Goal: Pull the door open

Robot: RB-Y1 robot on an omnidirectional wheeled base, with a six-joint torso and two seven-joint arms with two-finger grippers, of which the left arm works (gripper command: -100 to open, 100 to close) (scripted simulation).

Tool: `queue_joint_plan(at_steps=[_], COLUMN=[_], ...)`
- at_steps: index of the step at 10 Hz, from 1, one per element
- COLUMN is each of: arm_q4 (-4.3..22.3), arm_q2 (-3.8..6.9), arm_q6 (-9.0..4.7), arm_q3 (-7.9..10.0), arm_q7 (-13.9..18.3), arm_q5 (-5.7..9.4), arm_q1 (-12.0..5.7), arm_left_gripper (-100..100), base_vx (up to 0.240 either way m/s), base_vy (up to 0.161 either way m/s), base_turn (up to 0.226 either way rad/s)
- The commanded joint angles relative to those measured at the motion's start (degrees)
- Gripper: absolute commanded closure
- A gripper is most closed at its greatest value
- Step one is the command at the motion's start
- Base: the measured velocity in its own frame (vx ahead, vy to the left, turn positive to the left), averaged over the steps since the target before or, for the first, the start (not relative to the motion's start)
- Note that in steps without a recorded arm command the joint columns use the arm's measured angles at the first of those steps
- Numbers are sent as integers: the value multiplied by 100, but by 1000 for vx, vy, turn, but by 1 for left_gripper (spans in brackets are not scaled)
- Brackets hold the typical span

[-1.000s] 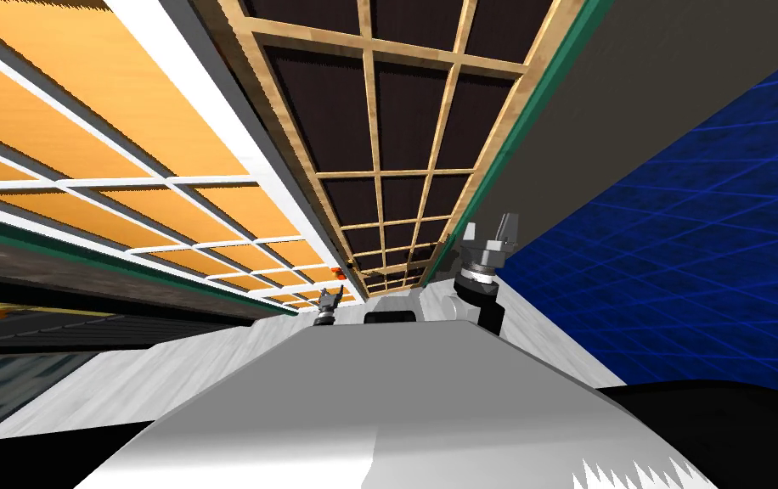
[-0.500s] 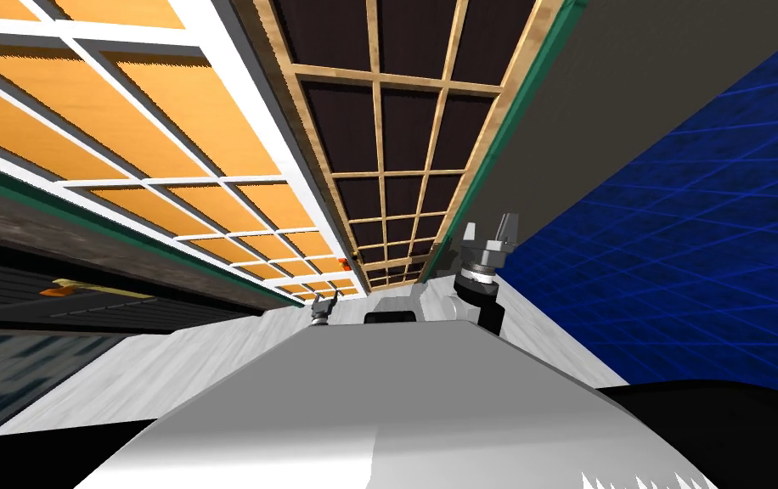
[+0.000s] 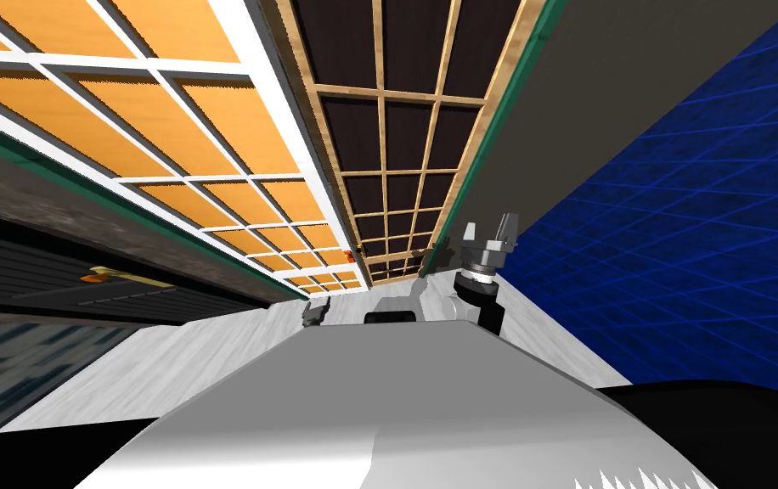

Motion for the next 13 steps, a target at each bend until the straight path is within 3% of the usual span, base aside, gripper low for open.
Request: queue_joint_plan(at_steps=[1, 3, 5, 13], arm_q4=[124, 297, 394, 335], arm_q2=[61, 41, -64, -361], arm_q6=[65, 151, 215, 249], arm_q3=[171, 402, 539, 492], arm_q7=[-65, -192, -298, -407], arm_q5=[77, 186, 263, 295], arm_q1=[20, -71, -291, -978], arm_left_gripper=[-100, -100, -100, -100], base_vx=[-196, -155, 8, 182], base_vy=[48, 73, 61, 31], base_turn=[-62, -113, -211, -124])
